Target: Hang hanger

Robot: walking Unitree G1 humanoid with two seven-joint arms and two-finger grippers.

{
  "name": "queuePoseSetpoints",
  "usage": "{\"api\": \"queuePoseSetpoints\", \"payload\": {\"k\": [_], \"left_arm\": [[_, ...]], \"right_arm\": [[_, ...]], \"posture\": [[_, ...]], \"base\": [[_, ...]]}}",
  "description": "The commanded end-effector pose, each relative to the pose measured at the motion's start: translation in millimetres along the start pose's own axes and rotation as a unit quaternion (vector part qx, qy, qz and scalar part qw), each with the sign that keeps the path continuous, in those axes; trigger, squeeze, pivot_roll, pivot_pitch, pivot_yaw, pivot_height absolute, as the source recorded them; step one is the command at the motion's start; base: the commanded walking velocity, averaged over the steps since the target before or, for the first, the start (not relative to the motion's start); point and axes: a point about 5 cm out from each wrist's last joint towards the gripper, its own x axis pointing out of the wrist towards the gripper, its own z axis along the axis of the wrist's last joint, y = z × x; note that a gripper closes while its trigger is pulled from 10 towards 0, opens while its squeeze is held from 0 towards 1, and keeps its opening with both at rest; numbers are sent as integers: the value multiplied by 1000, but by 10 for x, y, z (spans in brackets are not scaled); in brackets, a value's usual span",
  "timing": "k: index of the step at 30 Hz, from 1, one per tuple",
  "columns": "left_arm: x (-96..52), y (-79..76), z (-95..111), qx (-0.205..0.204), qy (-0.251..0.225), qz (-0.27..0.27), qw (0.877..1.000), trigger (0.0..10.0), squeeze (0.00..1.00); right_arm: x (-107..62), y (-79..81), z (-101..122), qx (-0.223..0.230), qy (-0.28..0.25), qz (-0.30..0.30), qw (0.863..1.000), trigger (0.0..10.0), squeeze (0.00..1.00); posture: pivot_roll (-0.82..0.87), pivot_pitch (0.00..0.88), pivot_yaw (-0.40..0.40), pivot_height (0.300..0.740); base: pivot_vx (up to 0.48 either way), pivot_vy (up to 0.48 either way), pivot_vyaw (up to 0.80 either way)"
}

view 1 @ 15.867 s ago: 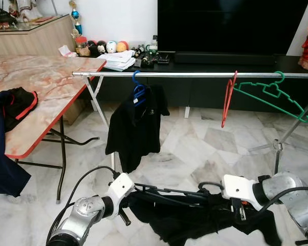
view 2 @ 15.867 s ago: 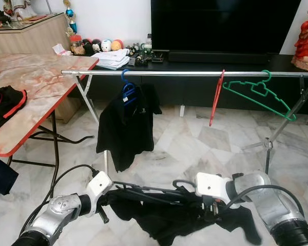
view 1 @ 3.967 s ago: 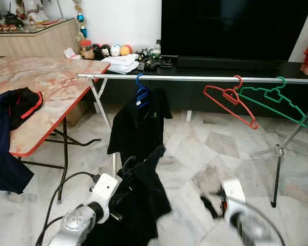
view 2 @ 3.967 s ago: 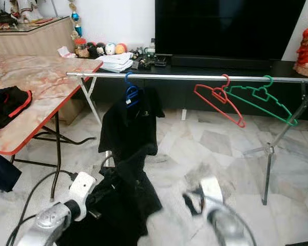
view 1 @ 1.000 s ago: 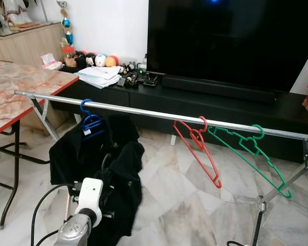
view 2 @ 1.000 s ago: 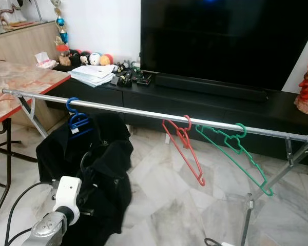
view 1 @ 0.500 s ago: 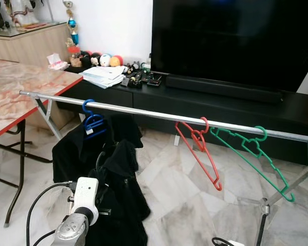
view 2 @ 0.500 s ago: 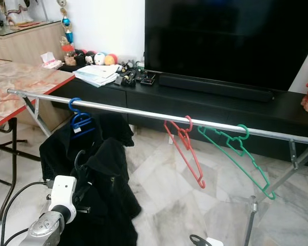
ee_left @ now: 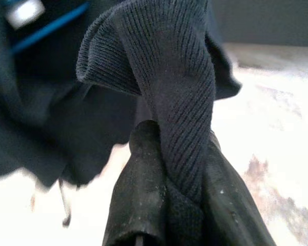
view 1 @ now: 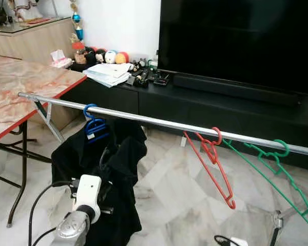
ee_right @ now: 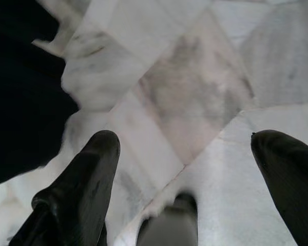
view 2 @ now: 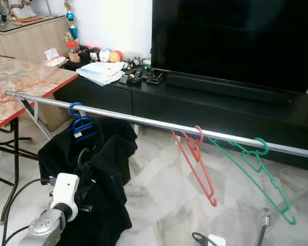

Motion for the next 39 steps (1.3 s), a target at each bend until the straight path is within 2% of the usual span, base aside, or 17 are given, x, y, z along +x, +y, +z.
{"api": "queuePoseSetpoints", "payload": {"k": [1, 4, 11, 15, 17, 22, 24, 26, 28, 29, 33, 36, 39], "left_arm": [[52, -129, 164, 3, -34, -22, 999, 10000, 0], [41, -139, 162, 4, -34, -27, 999, 10000, 0], [7, -245, 238, -6, -57, -73, 996, 10000, 0], [-6, -320, 244, 24, -51, -118, 991, 10000, 0], [-6, -324, 245, 26, -51, -121, 991, 10000, 0], [40, -323, 319, 46, -55, -128, 989, 10000, 0], [137, -295, 405, 62, -60, -121, 989, 10000, 0], [151, -295, 417, 63, -61, -121, 989, 10000, 0], [231, -297, 457, 82, -58, -117, 988, 10000, 0], [309, -292, 497, 91, -55, -107, 989, 10000, 0], [453, -289, 577, 101, -47, -90, 990, 10000, 0], [522, -303, 632, 110, -46, -90, 989, 10000, 0], [590, -302, 681, 117, -40, -85, 989, 10000, 0]], "right_arm": [[-44, -127, -86, -6, 12, -12, 1000, 10000, 0], [-74, -152, -178, -9, 18, -12, 1000, 10000, 0], [-99, -114, -303, -16, 27, -6, 999, 10000, 0], [-55, 68, -292, -22, 26, 3, 999, 10000, 0], [-52, 84, -295, -22, 26, 4, 999, 10000, 0], [-40, 257, -357, -27, 29, 13, 999, 10000, 0], [-37, 246, -342, -30, 30, 12, 999, 10000, 0], [-37, 224, -331, -30, 30, 10, 999, 10000, 0], [-34, 208, -314, -32, 29, 7, 999, 10000, 0], [-23, 223, -288, -34, 29, 6, 999, 10000, 0], [-7, 278, -264, -36, 28, 7, 999, 10000, 0], [-2, 325, -271, -36, 28, 7, 999, 10000, 0], [-6, 287, -266, -35, 28, 4, 999, 10000, 0]], "posture": [[37, 0, -7, 740], [36, 0, -6, 740], [38, 0, -4, 740], [39, 0, -4, 740], [39, 0, -4, 740], [43, 0, -6, 740], [43, 0, -6, 740], [43, 0, -6, 740], [42, 0, -9, 740], [40, 0, -8, 740], [32, 0, -7, 740], [27, 0, -5, 740], [27, 0, -4, 740]], "base": [[364, 0, 0], [337, 0, 0], [0, 0, 0], [0, 0, 0], [0, 0, 0], [0, 0, 0], [0, 0, 0], [0, 0, 0], [0, 0, 0], [0, 0, 0], [0, 0, 0], [0, 0, 0], [0, 0, 0]]}}
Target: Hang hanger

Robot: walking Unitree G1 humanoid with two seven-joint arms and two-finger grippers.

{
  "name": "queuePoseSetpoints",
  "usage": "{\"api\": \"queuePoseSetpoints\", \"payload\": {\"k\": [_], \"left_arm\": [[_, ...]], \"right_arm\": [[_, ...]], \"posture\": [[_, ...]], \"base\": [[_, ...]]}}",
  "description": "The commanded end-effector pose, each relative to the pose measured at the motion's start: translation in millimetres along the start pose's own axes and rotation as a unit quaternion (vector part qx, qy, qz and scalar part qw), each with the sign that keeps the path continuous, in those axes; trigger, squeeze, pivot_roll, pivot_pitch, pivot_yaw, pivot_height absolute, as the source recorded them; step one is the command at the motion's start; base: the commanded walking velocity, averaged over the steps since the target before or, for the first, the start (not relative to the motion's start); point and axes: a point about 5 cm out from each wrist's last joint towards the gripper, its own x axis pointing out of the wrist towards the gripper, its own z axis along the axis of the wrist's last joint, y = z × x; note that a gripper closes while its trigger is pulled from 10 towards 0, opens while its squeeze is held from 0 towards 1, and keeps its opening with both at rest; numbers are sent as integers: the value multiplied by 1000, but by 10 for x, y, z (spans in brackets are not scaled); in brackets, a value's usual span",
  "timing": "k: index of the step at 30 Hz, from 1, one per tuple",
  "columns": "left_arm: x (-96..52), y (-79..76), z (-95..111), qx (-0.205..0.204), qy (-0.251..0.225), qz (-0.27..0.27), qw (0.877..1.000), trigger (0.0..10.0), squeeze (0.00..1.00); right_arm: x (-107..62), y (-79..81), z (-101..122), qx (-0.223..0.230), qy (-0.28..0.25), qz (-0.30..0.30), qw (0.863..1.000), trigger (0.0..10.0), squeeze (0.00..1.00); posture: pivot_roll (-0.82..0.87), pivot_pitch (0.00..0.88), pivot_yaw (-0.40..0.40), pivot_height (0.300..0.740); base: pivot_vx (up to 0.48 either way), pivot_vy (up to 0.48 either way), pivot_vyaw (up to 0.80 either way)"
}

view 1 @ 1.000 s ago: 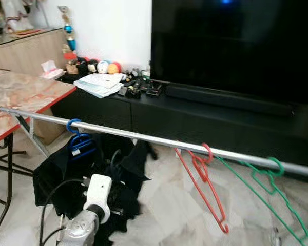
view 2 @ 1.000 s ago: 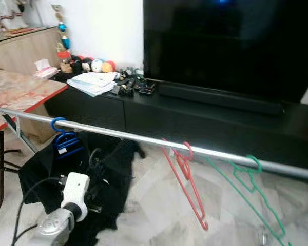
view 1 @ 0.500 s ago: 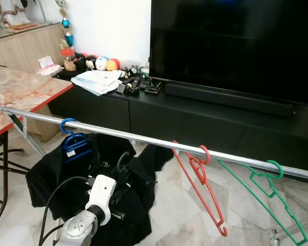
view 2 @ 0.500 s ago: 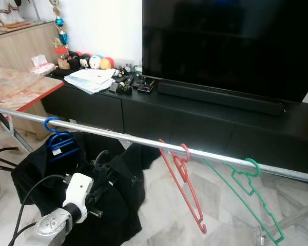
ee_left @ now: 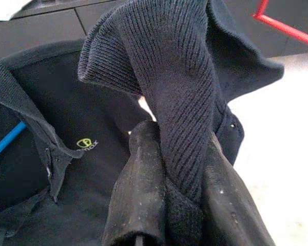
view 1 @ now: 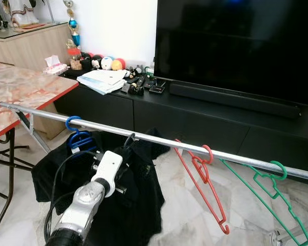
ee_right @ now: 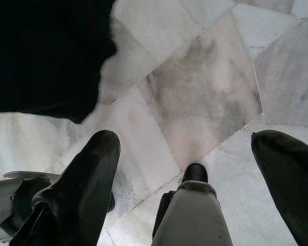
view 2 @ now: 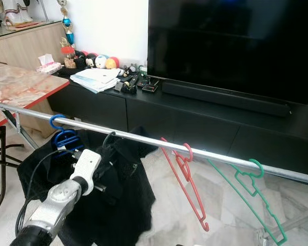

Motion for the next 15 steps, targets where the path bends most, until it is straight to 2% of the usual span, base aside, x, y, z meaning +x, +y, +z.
{"api": "queuePoseSetpoints", "payload": {"k": [1, 13, 15], "left_arm": [[56, 42, 102, 19, -13, 10, 1000, 10000, 0], [257, 78, 258, 14, -1, 32, 999, 10000, 0], [299, 77, 271, 1, 9, 37, 999, 10000, 0]], "right_arm": [[-3, -33, -5, 1, 4, -5, 1000, 10000, 0], [-6, -79, 7, -3, 5, -10, 1000, 10000, 0], [-7, -90, 12, -4, 4, -11, 1000, 10000, 0]], "posture": [[26, 0, -5, 740], [16, 0, -10, 740], [6, 0, -13, 740]], "base": [[0, 0, 0], [0, 0, 0], [0, 0, 0]]}}
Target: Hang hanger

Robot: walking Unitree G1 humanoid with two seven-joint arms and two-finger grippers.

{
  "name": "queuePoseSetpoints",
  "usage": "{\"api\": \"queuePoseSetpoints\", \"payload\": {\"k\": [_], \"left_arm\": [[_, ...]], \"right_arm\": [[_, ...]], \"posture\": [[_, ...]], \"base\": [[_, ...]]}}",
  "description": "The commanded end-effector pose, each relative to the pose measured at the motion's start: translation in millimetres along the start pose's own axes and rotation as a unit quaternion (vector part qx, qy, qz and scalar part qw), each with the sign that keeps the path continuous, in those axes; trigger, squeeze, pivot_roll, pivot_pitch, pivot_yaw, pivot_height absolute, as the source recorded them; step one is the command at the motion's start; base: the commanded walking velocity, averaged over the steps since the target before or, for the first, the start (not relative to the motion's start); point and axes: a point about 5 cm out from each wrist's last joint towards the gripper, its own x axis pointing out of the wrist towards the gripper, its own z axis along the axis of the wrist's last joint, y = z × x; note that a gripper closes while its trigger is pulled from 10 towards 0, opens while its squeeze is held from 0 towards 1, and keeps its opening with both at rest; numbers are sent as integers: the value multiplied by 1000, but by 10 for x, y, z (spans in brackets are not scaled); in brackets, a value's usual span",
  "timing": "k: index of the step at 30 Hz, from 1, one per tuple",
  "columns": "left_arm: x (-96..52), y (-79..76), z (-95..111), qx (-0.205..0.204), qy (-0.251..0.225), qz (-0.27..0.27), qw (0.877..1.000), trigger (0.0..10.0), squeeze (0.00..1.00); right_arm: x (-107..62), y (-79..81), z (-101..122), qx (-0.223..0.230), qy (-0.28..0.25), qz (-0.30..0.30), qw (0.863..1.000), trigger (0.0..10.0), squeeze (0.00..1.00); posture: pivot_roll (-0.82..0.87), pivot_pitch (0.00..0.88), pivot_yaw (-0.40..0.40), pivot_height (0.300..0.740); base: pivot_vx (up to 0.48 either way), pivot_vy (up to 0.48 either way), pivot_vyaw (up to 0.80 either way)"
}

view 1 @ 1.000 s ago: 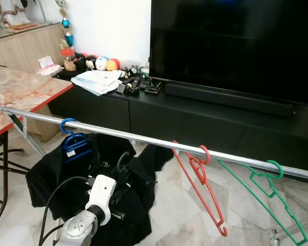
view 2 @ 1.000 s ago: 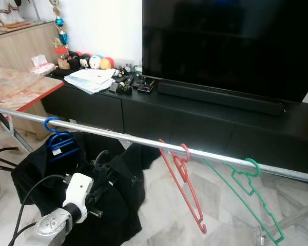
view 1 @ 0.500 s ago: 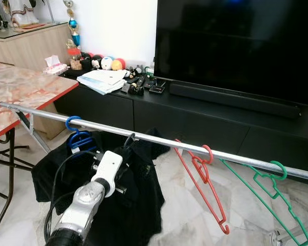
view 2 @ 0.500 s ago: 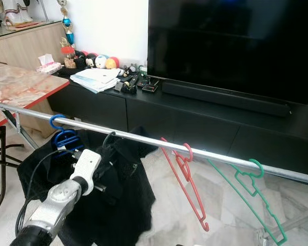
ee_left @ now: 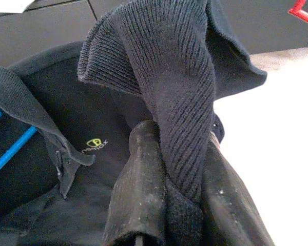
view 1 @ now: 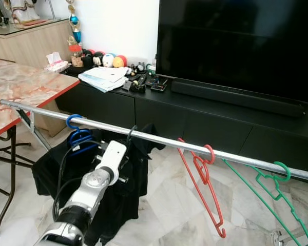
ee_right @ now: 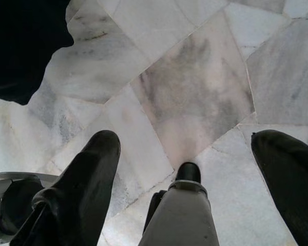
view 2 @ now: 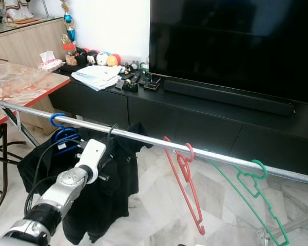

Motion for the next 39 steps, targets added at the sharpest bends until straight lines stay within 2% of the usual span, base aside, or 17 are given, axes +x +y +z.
{"api": "queuePoseSetpoints", "payload": {"k": [1, 7, 17, 31, 35, 37, 38, 39], "left_arm": [[40, 37, 122, -6, -15, 12, 1000, 10000, 0], [107, 16, 198, -3, -5, 12, 1000, 10000, 0], [149, -44, 181, -8, 21, 1, 1000, 10000, 0], [168, -25, 187, -30, 37, 12, 999, 10000, 0], [164, -43, 127, -25, 59, 10, 998, 10000, 0], [138, -71, -15, -21, 93, 7, 995, 10000, 0], [138, -71, -15, -21, 93, 7, 995, 10000, 0], [117, -94, -102, -22, 103, 3, 994, 10000, 0]], "right_arm": [[-2, -22, -6, -2, 5, -3, 1000, 10000, 0], [-8, -71, -5, -5, 5, -9, 1000, 10000, 0], [-23, -148, -20, -8, 7, -17, 1000, 10000, 0], [-56, -153, -160, -8, 22, -18, 1000, 10000, 0], [-63, -154, -183, -8, 25, -18, 999, 10000, 0], [-70, -162, -205, -9, 27, -18, 999, 10000, 0], [-70, -162, -205, -9, 27, -18, 999, 10000, 0], [-73, -170, -213, -9, 28, -20, 999, 10000, 0]], "posture": [[4, 0, -14, 740], [-11, 0, -24, 740], [-39, 0, -25, 740], [-35, 28, -20, 740], [-37, 41, -19, 740], [-39, 49, -20, 740], [-39, 49, -20, 740], [-40, 51, -22, 740]], "base": [[0, 0, 0], [0, 0, 0], [0, 0, 0], [0, 0, 0], [0, 0, 0], [0, 0, 0], [0, 0, 0], [0, 0, 0]]}}
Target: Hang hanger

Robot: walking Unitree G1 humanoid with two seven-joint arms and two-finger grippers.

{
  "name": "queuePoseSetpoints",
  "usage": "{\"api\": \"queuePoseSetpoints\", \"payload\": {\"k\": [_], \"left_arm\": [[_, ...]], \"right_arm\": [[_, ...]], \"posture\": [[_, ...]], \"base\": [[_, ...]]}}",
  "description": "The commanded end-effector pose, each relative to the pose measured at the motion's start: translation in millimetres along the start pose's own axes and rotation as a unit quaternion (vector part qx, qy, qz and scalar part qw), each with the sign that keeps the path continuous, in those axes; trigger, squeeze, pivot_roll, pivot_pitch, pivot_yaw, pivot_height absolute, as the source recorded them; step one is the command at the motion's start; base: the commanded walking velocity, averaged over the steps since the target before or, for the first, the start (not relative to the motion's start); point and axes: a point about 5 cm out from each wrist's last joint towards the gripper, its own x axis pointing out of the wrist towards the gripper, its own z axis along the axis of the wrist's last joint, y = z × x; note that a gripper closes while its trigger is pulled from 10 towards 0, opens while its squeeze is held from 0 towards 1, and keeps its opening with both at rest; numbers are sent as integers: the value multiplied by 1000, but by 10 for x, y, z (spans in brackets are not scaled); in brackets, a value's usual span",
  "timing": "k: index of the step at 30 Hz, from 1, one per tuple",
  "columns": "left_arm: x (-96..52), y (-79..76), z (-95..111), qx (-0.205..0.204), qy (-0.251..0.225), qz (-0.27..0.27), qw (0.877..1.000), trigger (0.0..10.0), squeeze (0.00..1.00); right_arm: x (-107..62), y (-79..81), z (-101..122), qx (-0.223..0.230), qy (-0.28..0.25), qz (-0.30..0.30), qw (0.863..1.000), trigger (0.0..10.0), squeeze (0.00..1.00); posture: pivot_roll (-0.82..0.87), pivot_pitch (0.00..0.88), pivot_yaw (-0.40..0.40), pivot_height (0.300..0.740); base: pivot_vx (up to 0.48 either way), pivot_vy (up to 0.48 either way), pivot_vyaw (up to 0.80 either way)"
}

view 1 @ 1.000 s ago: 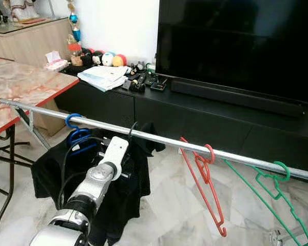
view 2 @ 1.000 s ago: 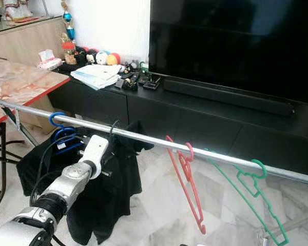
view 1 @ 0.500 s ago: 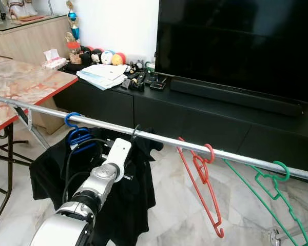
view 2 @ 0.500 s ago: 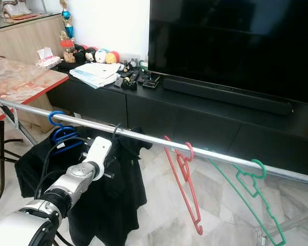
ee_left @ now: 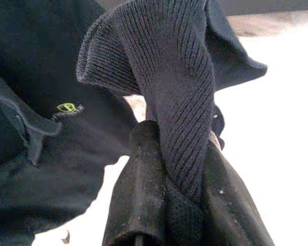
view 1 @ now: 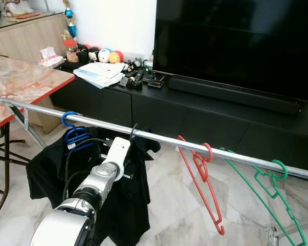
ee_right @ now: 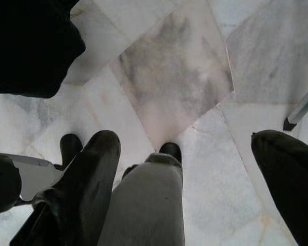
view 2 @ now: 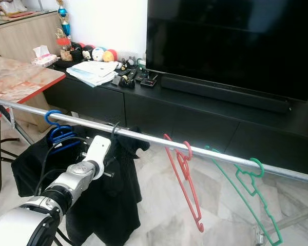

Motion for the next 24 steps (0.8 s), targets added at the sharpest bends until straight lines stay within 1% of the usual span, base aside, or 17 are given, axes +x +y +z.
{"api": "queuePoseSetpoints", "payload": {"k": [1, 6, 12, 13, 14, 15, 16, 18, 19, 22, 23, 24], "left_arm": [[-8, -16, -114, -5, 13, -1, 1000, 10000, 0], [-16, -19, -135, -9, 3, -1, 1000, 10000, 0], [-31, -11, -162, -20, -22, 17, 999, 10000, 0], [-34, -13, -155, -22, -29, 17, 999, 10000, 173], [-36, -14, -150, -23, -33, 18, 999, 10000, 173], [-38, -15, -143, -23, -38, 18, 999, 10000, 529], [-42, -12, -132, -24, -46, 20, 998, 10000, 1000], [-56, 10, -96, -23, -67, 29, 997, 10000, 1000], [-56, 10, -96, -23, -67, 29, 997, 10000, 1000], [-77, 33, -58, -26, -90, 34, 995, 10000, 1000], [-91, 29, -30, -24, -107, 32, 993, 10000, 1000], [-91, 29, -30, -24, -107, 32, 993, 10000, 1000]], "right_arm": [[-11, -17, -46, 1, 7, -2, 1000, 10000, 0], [-7, -14, -32, 0, 6, -2, 1000, 10000, 0], [-1, -7, -8, 0, 3, 0, 1000, 10000, 0], [-1, -4, -5, 0, 2, 0, 1000, 10000, 0], [0, -3, -3, -1, 2, 0, 1000, 10000, 0], [0, -2, -1, -1, 2, 0, 1000, 10000, 0], [1, 0, 1, -1, 2, 0, 1000, 10000, 0], [3, 0, 9, -3, 0, -2, 1000, 10000, 0], [3, 0, 9, -3, 0, -2, 1000, 10000, 0], [5, 9, 14, 0, -1, -1, 1000, 10000, 0], [6, 13, 18, 0, -1, 1, 1000, 10000, 0], [6, 13, 18, 0, -1, 1, 1000, 10000, 0]], "posture": [[-36, 54, -26, 740], [-31, 50, -30, 740], [-29, 36, -31, 740], [-29, 34, -33, 740], [-29, 34, -33, 740], [-29, 33, -33, 740], [-26, 30, -35, 740], [-19, 24, -34, 740], [-19, 24, -34, 740], [-16, 19, -33, 740], [-15, 19, -33, 740], [-15, 19, -33, 740]], "base": [[0, 0, 0], [0, 0, 0], [0, 0, 0], [0, 0, 0], [0, 0, 0], [0, 0, 0], [0, 0, 0], [0, 0, 0], [0, 0, 0], [0, 0, 0], [0, 0, 0], [0, 0, 0]]}}
